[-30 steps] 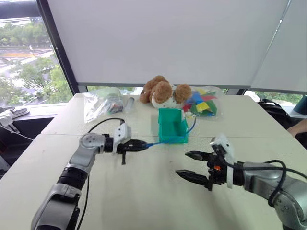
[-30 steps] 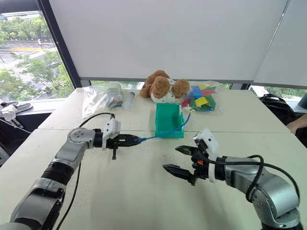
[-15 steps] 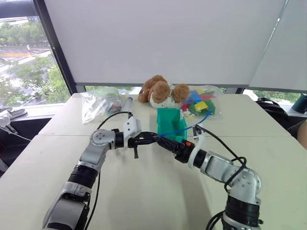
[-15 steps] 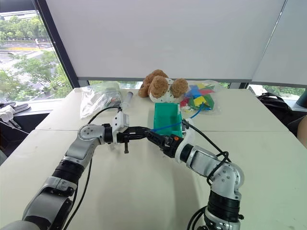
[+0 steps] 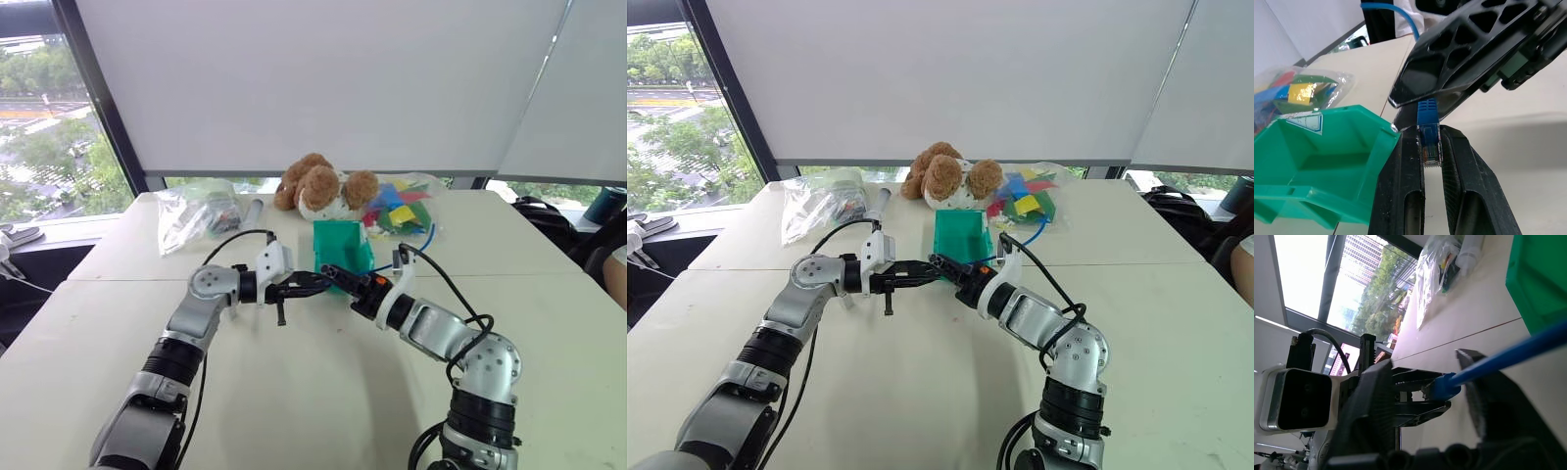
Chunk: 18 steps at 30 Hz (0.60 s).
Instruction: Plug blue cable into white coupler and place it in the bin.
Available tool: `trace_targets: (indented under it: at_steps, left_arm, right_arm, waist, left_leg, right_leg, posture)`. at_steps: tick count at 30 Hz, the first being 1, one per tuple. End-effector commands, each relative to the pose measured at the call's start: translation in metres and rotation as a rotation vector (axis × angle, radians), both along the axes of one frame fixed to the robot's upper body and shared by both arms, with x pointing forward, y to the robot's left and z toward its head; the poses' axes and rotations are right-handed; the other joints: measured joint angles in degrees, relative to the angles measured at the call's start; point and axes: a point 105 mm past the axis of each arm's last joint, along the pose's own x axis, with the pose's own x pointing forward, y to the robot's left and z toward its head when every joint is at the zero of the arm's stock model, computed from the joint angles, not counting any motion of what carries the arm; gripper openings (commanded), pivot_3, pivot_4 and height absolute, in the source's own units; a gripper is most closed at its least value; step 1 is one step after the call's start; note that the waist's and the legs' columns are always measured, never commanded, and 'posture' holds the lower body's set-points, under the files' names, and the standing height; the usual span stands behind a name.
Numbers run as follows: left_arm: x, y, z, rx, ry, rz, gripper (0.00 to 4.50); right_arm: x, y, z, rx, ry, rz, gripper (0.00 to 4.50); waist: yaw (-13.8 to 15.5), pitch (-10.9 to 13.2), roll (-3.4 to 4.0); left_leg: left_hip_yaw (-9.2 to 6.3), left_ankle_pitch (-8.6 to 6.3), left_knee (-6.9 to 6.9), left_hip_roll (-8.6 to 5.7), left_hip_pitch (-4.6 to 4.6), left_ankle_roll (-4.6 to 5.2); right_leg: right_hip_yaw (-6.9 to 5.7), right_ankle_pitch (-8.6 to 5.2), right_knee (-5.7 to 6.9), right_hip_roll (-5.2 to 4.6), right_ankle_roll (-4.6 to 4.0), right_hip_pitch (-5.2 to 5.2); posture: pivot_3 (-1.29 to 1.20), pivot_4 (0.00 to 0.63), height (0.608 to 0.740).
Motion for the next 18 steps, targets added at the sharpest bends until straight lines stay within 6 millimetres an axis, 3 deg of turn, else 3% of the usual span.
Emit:
trace_targets:
  at_steps: [1,9,11,12,15,18]
  left_arm:
    - [0.001,0.000,0.009,-0.010,-0.037,0.007,0.00]
    - [0.002,0.004,0.015,-0.049,0.016,0.028,0.00]
    - [-0.001,0.012,0.016,-0.047,0.045,0.033,1.00]
    - [-0.002,0.016,0.016,-0.038,0.051,0.041,1.27]
    - [-0.007,0.032,0.013,0.003,0.072,0.074,2.86]
    - [-0.008,0.068,0.016,0.040,0.074,0.185,4.38]
  right_arm:
    - [-0.006,0.009,0.014,0.027,-0.056,0.042,0.05]
    - [-0.006,0.011,0.015,0.013,-0.064,0.046,0.05]
    - [-0.005,0.010,0.019,0.014,-0.077,0.045,0.00]
    - [-0.005,0.010,0.020,0.012,-0.084,0.044,0.00]
    - [-0.003,0.007,0.026,0.001,-0.106,0.039,0.00]
    - [-0.003,0.004,0.032,-0.113,-0.177,0.052,0.00]
  waist:
    - [0.0,0.0,0.00]
    - [0.0,0.0,0.00]
    - [-0.1,0.0,0.00]
    - [-0.2,0.0,0.00]
    - [-0.3,0.0,0.04]
    - [-0.4,0.0,0.07]
  left_leg:
    - [0.00,0.00,0.00,0.00,0.00,0.00]
    - [0.00,0.00,0.00,0.00,0.00,0.00]
    - [0.00,0.00,0.00,0.00,0.00,0.00]
    - [0.00,0.00,0.00,0.00,0.00,0.00]
    - [0.00,0.00,-0.06,0.04,0.01,0.00]
    - [0.01,0.00,-0.06,0.05,0.00,0.00]
  right_leg:
    - [0.01,0.00,-0.01,0.00,0.00,0.00]
    - [0.01,0.00,-0.01,0.00,0.00,0.00]
    - [0.01,0.00,-0.01,0.00,0.01,0.00]
    - [0.01,0.00,-0.01,0.00,0.01,0.00]
    - [0.03,-0.01,0.02,0.03,0.01,-0.05]
    - [0.04,-0.01,0.02,0.03,0.00,-0.08]
  posture:
    - [0.00,0.150,0.740]
    - [0.00,0.150,0.740]
    - [0.00,0.150,0.740]
    - [0.00,0.150,0.740]
    - [0.00,0.150,0.740]
    - [0.00,0.150,0.740]
